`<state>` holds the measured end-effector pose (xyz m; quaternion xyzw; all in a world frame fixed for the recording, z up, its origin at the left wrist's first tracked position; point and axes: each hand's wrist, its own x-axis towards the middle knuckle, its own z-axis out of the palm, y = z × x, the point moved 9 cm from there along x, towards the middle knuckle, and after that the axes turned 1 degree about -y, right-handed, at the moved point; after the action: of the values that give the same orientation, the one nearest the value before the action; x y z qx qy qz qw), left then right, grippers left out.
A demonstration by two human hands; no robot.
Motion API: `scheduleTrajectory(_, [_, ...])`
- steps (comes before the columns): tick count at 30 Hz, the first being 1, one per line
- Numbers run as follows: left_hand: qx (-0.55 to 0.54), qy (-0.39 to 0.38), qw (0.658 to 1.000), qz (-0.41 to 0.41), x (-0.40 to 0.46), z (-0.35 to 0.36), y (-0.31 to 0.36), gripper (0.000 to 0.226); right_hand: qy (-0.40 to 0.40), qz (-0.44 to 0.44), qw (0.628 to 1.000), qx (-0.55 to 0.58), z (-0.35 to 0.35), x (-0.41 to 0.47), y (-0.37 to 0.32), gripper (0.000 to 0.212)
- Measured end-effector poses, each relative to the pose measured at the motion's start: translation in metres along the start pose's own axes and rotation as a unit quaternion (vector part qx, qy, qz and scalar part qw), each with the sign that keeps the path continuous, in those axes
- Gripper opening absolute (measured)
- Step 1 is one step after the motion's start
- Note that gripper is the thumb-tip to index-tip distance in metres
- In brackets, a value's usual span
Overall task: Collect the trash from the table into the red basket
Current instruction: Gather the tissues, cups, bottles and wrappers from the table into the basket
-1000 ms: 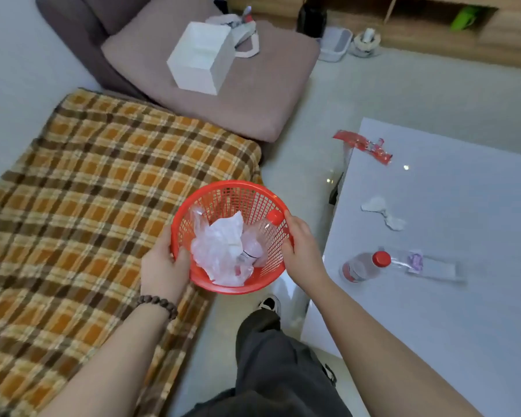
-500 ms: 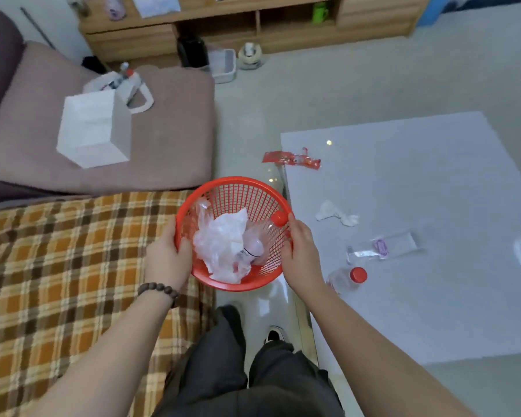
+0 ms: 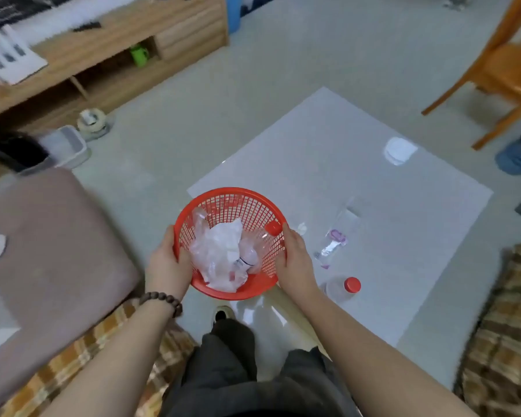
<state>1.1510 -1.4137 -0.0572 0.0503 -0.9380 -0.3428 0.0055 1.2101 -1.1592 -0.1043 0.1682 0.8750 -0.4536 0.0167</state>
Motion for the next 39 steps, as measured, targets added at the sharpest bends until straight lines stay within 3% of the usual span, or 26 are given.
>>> scheduleTrajectory(5, [0.003,-0.075,0.994,0.074,0.053,0.02,0.023,0.046,0.047,0.047,0.996,-0.055,-0.016,0.001,0.01,0.055])
scheduleTrajectory(9, [0.022,-0.127,0.984,0.126,0.079,0.041,0.043,0.052,0.194,0.069,0.961,-0.183,-0.069,-0.02,0.029,0.059])
scheduleTrajectory(11, [0.028,-0.146,0.978,0.143,0.085,0.052,0.052,0.051,0.23,0.109,0.941,-0.223,-0.085,-0.037,0.054,0.061])
scheduleTrajectory(15, [0.04,-0.177,0.97,0.162,0.086,0.075,0.066,0.048,0.149,0.261,0.933,-0.198,-0.069,-0.055,0.122,0.072])
scheduleTrajectory(19, [0.086,-0.188,0.967,0.152,0.082,0.087,0.071,0.045,0.12,0.29,0.941,-0.126,-0.049,-0.058,0.15,0.049])
scheduleTrajectory(23, [0.094,-0.19,0.967,0.144,0.083,0.087,0.076,0.04,0.172,0.278,0.94,-0.096,-0.065,-0.056,0.14,0.039])
scheduleTrajectory(25, [0.095,-0.183,0.968,0.145,0.085,0.085,0.079,0.036,0.246,0.261,0.932,-0.06,-0.089,-0.057,0.12,0.038])
scheduleTrajectory(31, [0.113,-0.186,0.966,0.136,0.088,0.092,0.086,0.038,0.456,0.067,0.888,0.003,-0.176,-0.059,0.012,0.028])
scheduleTrajectory(34, [0.103,-0.193,0.965,0.146,0.085,0.098,0.093,0.043,0.445,0.008,0.896,0.017,-0.182,-0.043,-0.021,0.029])
scheduleTrajectory(39, [0.069,-0.223,0.955,0.185,0.067,0.11,0.118,0.049,0.338,-0.009,0.94,0.042,-0.142,-0.002,-0.033,0.028])
